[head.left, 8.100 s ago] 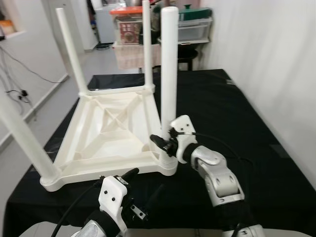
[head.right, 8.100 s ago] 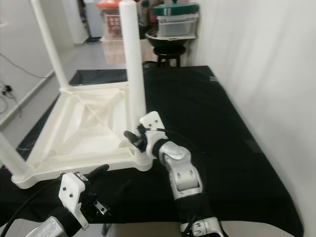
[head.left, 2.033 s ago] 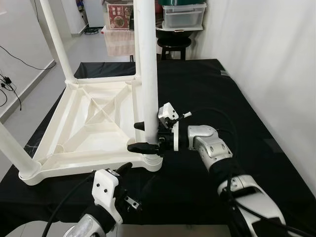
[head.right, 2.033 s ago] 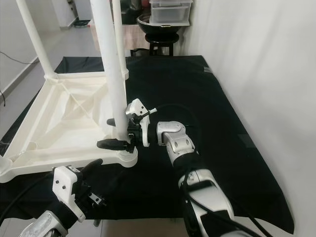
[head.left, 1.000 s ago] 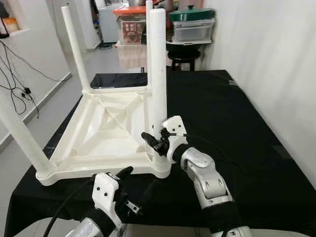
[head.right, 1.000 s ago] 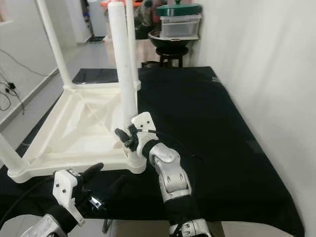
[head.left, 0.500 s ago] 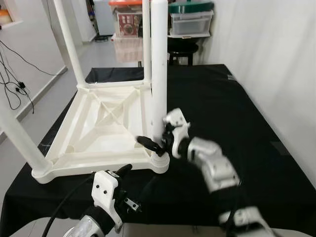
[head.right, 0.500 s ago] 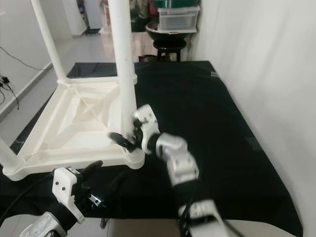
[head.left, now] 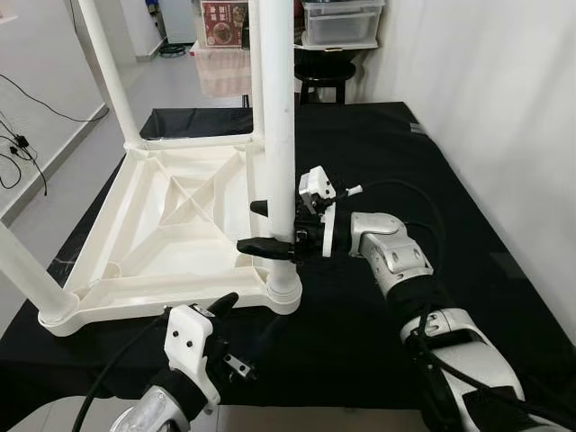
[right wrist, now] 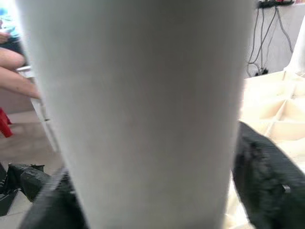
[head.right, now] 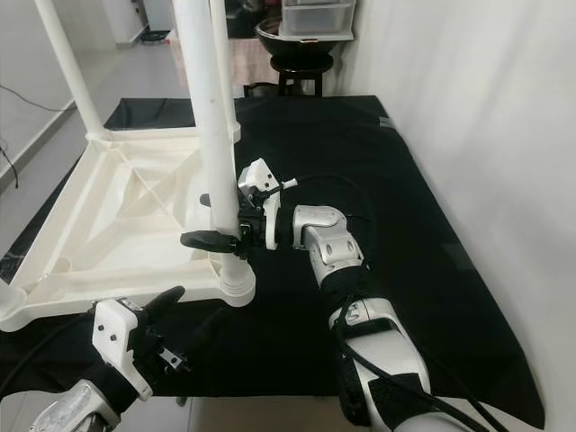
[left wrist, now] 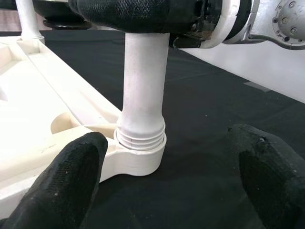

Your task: Building children table

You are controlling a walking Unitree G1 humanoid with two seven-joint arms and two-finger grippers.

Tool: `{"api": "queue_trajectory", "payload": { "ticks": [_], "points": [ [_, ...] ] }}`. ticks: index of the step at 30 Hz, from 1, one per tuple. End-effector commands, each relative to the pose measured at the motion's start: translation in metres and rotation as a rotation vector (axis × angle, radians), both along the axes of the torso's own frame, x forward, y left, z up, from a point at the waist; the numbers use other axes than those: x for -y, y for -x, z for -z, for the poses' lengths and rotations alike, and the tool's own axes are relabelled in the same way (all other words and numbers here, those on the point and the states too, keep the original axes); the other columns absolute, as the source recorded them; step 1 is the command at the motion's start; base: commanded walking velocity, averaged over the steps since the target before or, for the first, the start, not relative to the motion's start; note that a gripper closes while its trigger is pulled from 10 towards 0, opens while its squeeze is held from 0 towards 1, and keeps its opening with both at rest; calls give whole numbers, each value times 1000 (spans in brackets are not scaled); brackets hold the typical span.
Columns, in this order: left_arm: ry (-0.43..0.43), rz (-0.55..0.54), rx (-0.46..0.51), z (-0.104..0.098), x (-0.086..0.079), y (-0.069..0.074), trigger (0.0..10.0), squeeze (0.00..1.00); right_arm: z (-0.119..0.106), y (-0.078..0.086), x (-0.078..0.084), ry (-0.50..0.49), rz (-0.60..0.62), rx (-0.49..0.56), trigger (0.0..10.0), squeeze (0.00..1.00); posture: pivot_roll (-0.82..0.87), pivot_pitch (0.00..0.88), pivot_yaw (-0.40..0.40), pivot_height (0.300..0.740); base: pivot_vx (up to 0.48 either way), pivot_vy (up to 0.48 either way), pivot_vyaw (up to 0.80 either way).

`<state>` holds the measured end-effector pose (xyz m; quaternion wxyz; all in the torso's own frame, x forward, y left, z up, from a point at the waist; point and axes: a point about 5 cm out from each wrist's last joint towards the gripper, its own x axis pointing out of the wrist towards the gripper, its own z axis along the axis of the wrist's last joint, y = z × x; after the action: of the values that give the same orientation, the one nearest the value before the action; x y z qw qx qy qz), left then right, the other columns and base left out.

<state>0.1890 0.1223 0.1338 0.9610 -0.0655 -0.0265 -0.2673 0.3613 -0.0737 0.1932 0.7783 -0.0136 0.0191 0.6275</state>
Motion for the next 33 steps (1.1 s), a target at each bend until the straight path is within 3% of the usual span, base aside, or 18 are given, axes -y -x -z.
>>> {"api": "queue_trajectory", "payload": {
  "ticks": [1,7,11,12,13,14,15,16,18,19,20,30,31,33],
  "points": [
    [-4,-6,-25,4,-1,1,10000,0,1,-1,-3,3,-19,-4,0,0,6,18,-12,740,0,0,0],
    [-1,-5,-25,3,0,2,10000,0,10,-1,10,25,5,4,0,0,-1,28,-13,740,0,0,0],
    [2,-4,-23,2,0,4,10000,0,22,2,20,78,133,17,0,0,-8,42,-18,740,0,0,0],
    [3,-4,-22,1,-1,5,10000,0,44,6,20,131,542,-24,0,0,-23,55,-19,740,0,0,0],
    [3,-4,-22,1,-1,5,10000,0,44,6,20,131,542,-24,0,0,-23,55,-19,740,0,0,0],
    [3,-5,-22,0,-2,5,10000,0,52,9,24,151,775,-48,0,0,-23,55,-19,740,0,0,0],
    [3,-5,-22,0,-2,5,10000,0,52,9,24,151,775,-48,0,0,-23,55,-19,740,0,0,0],
    [3,-6,-22,0,-2,5,10000,0,61,28,14,162,834,-65,0,0,-24,65,-5,740,0,0,0],
    [2,-7,-22,0,-3,5,10000,0,60,38,5,162,804,-48,0,0,-39,55,1,740,0,0,0],
    [1,-7,-23,0,-3,5,10000,0,59,43,-3,158,731,-29,0,0,-39,55,1,740,0,0,0],
    [4,1,-23,1,-2,3,10000,0,58,38,-5,166,704,-23,0,0,-15,49,-26,740,0,0,0],
    [6,-24,-14,1,-2,2,10000,0,56,33,-14,162,709,-24,0,0,-16,41,-22,740,0,0,0],
    [7,-24,-13,1,-1,1,10000,0,51,28,-14,138,665,-23,10000,1000,-16,33,-24,740,0,0,0],
    [7,-19,-14,2,-1,0,10000,0,45,22,-15,118,594,-25,10000,1000,-17,24,-24,740,0,0,0]
  ]
}}
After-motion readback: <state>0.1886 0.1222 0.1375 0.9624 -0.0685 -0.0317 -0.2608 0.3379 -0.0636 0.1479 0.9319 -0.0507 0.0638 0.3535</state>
